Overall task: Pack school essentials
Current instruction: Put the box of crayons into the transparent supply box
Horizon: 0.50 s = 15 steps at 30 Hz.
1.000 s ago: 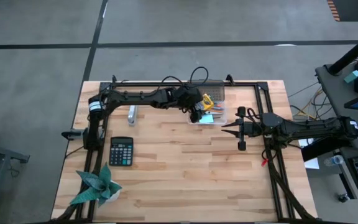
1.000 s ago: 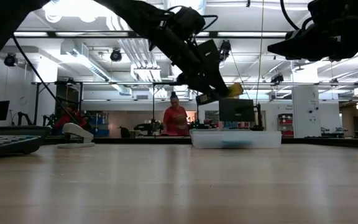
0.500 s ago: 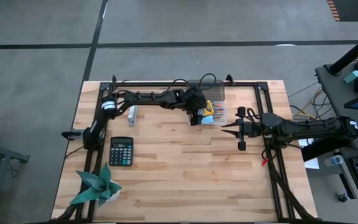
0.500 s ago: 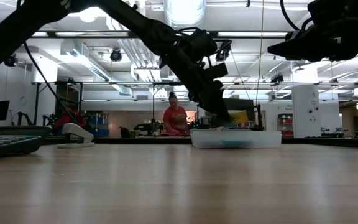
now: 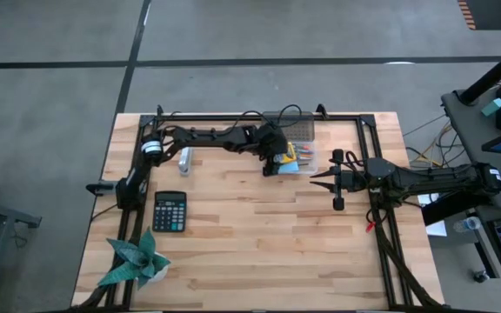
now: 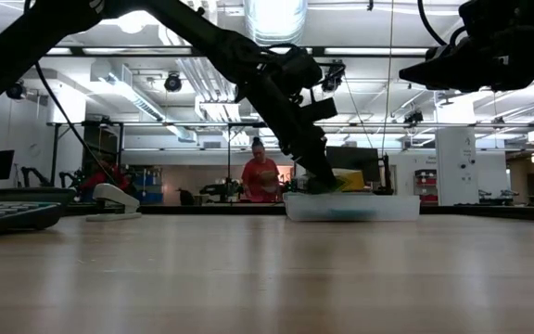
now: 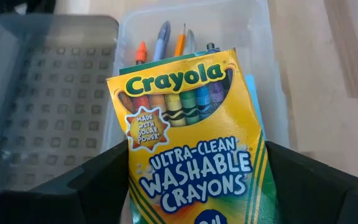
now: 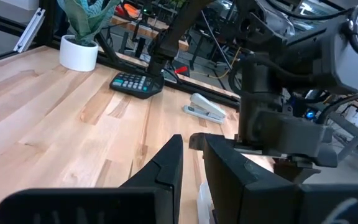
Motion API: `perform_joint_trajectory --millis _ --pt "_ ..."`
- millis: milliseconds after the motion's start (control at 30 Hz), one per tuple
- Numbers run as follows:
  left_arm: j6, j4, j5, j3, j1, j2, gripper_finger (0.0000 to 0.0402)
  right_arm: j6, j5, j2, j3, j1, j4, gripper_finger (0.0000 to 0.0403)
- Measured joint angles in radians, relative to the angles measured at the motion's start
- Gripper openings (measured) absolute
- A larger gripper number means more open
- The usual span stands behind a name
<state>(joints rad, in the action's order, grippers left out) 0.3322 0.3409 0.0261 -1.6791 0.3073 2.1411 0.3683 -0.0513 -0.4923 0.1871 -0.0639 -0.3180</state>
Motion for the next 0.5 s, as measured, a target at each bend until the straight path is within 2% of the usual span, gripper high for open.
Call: perform_joint_trajectory --millis 500 --pt "0.206 -0.002 -0.036 0.0 -0.008 -0.001 0.0322 0.001 0.0 0.0 0.0 0.0 0.0 0.0054"
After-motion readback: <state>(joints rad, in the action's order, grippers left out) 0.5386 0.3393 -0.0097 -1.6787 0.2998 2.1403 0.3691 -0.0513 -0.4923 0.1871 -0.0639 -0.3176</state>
